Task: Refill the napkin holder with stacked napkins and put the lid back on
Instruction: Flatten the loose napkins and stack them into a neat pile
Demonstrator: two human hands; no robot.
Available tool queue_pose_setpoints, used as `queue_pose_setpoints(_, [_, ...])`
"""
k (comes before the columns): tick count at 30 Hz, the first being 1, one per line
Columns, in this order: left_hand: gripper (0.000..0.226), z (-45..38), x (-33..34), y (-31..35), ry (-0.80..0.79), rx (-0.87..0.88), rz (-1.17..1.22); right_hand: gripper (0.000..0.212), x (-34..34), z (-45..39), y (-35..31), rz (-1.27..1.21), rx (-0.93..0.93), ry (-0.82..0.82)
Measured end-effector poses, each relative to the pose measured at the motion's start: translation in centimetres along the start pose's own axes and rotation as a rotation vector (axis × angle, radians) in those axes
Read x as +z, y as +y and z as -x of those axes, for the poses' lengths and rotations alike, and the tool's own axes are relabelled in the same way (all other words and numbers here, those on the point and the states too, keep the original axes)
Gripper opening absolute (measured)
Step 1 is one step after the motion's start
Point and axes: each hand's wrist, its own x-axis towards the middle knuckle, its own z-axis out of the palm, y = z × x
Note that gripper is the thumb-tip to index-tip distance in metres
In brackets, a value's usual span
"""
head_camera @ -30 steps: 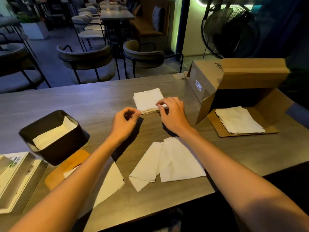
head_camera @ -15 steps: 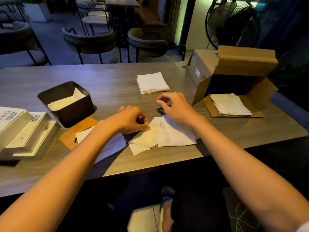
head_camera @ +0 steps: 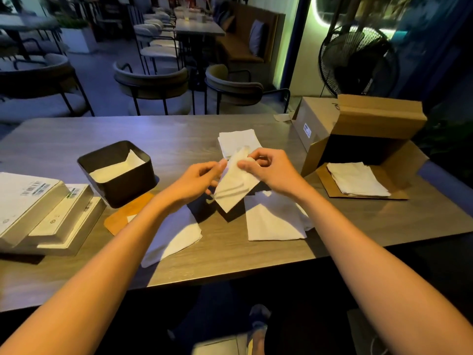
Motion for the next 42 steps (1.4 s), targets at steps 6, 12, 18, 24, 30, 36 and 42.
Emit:
queue_pose_setpoints(6, [0.07,-0.5,0.5,-0.9,-0.01,0.004,0.096,0.026,0.0,-0.9,-0.3,-0.129,0.147,0.131])
queue_pose_setpoints(12, [0.021,-1.4,0.6,-1.8,0.195,-0.08,0.214,0.045,0.2,-1.2,0.5,-0.105,0.211,0.176])
queue_pose_setpoints(18, [0.05,-2.5,1.0,-2.2,0.176,-0.18,0.396,0.039,-0.1,-1.3,1.4,-0.108,0.208,0.154])
queue_pose_setpoints(24, [0.03,-4.0,1.7,-2.9,0.284,-0.148,0.269,0.025,0.0,-2.2,2.5,-0.033,0.138,0.221])
queue_pose_setpoints(30, [0.033,-6.6,0.3,-1.8,0.31,-0.123,0.321,0.013,-0.2,-4.7,3.3,-0.011,0.121,0.393])
queue_pose_setpoints(36, [0.033,-10.4,-0.4,-1.4,0.352,-0.115,0.264,0.009,-0.4,-9.2,3.8,-0.072,0.102,0.538])
queue_pose_setpoints(42, [0.03,-14.8,-2.0,-2.1,0.476,-0.112,0.254,0.004,-1.1,-12.6,5.7,0.017,0.094,0.516])
